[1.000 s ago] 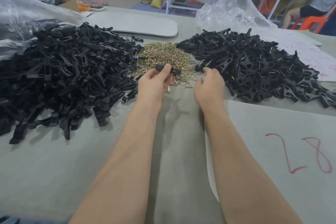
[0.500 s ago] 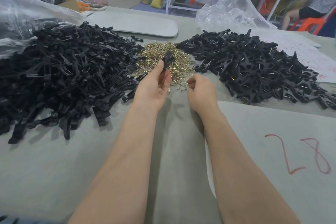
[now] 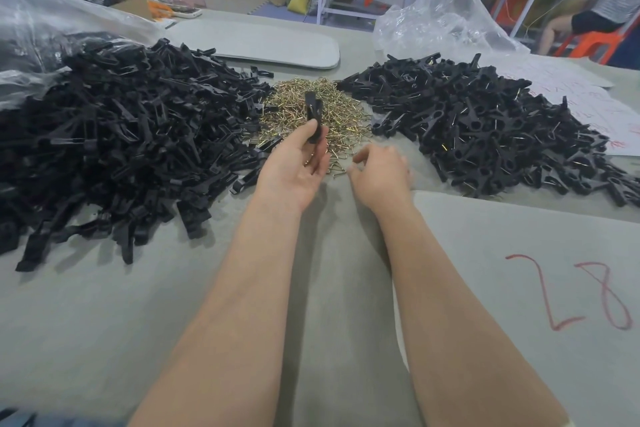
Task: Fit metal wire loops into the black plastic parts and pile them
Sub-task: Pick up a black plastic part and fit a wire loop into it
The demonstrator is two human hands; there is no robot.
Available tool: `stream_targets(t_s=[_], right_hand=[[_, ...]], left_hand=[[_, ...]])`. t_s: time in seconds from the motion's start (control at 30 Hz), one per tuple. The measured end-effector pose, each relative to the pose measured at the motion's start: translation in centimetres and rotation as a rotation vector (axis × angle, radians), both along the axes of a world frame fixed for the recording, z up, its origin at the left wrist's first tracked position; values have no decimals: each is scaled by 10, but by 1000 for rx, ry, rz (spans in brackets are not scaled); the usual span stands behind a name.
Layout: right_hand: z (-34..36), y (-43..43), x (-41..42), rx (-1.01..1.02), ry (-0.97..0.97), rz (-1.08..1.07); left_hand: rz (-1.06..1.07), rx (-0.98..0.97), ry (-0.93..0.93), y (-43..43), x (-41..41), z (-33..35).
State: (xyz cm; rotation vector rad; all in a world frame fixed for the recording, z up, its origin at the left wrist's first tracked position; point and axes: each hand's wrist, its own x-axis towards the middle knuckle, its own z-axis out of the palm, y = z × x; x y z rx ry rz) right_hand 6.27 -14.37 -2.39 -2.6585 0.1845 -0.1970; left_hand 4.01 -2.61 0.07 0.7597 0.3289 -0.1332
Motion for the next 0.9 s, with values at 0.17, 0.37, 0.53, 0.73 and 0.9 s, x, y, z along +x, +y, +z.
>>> stream_targets(t_s=[0.17,0.37,0.53,0.73,0.9], right_hand=[[0,-1,-2,-54,15,98],[1,1,-4,-77,10,148],[0,8,-6,-102,-2,136],[2,10,-3,-29,37,85],[4,9,-3,114,19,113]], left_hand=[[19,42,4,1,2,-3],[82,-7,-2,2,3,-2],[130,-22,5,2,3,-1],[156,-19,7,2,4,-1],[177,99,-51,0,3,-2]])
